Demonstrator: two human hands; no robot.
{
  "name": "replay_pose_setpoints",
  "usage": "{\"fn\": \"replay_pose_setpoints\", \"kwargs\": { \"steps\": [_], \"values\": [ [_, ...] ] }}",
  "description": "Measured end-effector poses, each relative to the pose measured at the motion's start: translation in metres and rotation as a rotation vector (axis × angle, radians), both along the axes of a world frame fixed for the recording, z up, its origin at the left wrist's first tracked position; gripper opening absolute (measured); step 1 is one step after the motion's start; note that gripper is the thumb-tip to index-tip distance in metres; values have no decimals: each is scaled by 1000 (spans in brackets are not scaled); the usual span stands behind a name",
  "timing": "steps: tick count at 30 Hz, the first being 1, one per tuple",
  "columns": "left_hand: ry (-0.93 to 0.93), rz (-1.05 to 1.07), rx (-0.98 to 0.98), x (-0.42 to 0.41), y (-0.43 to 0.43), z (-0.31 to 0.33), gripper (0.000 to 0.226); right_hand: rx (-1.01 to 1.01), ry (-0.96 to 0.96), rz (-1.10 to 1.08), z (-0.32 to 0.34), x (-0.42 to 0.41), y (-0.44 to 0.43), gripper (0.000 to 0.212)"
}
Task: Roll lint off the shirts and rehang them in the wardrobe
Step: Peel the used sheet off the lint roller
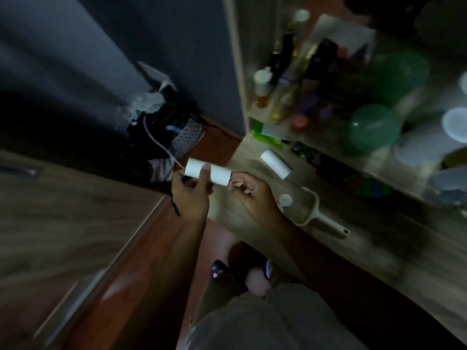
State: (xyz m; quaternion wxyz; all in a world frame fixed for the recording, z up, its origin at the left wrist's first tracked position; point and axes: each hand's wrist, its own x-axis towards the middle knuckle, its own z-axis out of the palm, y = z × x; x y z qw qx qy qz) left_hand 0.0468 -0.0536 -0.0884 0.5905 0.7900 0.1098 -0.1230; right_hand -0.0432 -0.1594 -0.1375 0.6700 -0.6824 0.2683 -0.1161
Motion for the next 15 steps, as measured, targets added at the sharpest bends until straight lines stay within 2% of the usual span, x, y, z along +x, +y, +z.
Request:
{"fn": "replay_pose_setpoints", "kwargs": {
  "steps": [4, 9, 12, 15],
  "values": [
    [-25, 145, 40, 25, 71, 6, 44, 87, -2, 103, 9, 51, 59, 21],
    [-5, 179, 46, 60, 158, -11, 40, 28, 72, 164, 2, 109, 141, 19],
    [41, 125, 104, 83, 210, -41, 38, -37, 154, 118, -16, 139, 183, 16],
    [100, 0, 218, 114, 239, -46, 53, -111, 267, 66, -62, 158, 220, 18]
  ]
}}
